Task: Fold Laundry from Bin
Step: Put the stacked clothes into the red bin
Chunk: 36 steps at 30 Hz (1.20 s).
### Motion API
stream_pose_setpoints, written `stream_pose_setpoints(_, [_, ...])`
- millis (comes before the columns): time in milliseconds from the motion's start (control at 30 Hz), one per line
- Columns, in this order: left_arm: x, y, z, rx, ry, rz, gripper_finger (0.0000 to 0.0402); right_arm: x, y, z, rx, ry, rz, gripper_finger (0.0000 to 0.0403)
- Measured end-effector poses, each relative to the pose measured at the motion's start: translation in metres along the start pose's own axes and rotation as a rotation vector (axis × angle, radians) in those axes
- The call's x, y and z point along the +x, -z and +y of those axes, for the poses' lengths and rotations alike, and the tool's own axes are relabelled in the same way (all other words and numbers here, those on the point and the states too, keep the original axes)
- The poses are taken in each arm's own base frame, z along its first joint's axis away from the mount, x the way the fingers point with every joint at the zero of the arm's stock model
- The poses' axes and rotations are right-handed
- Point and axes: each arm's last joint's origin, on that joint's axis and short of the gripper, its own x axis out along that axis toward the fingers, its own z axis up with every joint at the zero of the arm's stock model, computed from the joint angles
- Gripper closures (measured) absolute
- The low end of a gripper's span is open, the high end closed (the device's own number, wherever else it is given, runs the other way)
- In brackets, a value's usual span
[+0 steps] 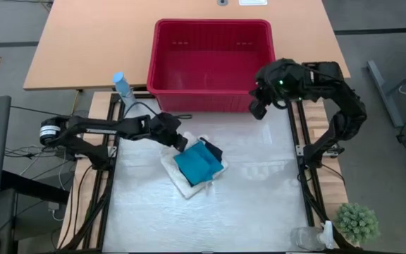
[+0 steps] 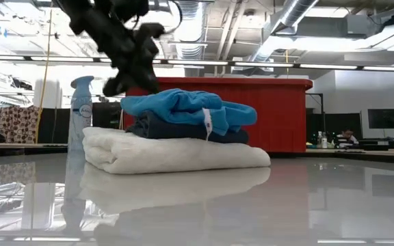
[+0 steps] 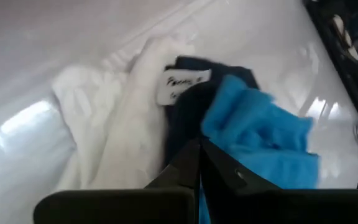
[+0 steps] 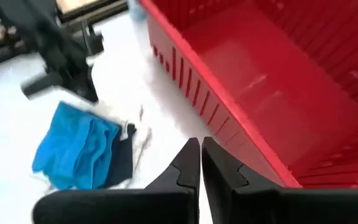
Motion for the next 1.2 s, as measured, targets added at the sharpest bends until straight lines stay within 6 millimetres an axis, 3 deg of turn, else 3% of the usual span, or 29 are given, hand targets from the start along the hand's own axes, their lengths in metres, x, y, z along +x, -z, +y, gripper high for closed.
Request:
stream_pose_setpoints(100, [-0.021, -0.006, -0.010, 0.054, 0.008, 0.007, 0.0400, 0.006, -0.001, -0.004, -0.018, -0.055, 0.035, 0.0354])
stream_pose_setpoints(200, [-0.045, -0.003, -0.018, 0.037, 0.099, 0.122, 0.0386, 0.017, 0.000, -0.006, 0.007, -0.184, 0.115, 0.0334])
stream_pose_setpoints(400, [-0.102, 0.017, -0.043, -0.144, 0.388, 0.338, 0.0311, 0.047, 0.020, -0.011, 0.034, -0.260, 0.303, 0.0246])
stream_pose_setpoints(567, [-0.150, 0.040, -0.056, -0.323, 0.403, 0.217, 0.0240, 0.081, 0.050, -0.009, 0.056, -0.237, 0.394, 0.0169])
stream_pose_setpoints(667, [-0.164, 0.058, -0.057, -0.376, 0.333, 0.121, 0.0205, 0.108, 0.071, -0.004, 0.104, -0.267, 0.353, 0.0141])
stream_pose_setpoints(800, [-0.161, 0.085, -0.056, -0.423, 0.218, 0.069, 0.0173, 0.150, 0.102, 0.006, 0.212, -0.420, 0.284, 0.0132])
stream_pose_setpoints(967, [-0.132, 0.114, -0.054, -0.565, 0.073, -0.042, 0.0153, 0.202, 0.139, 0.026, 0.292, -0.526, 0.234, 0.0131])
stream_pose_setpoints(1200, [-0.098, 0.160, -0.041, -0.700, -0.001, -0.070, 0.0152, 0.255, 0.161, 0.041, 0.292, -0.522, 0.262, 0.0131])
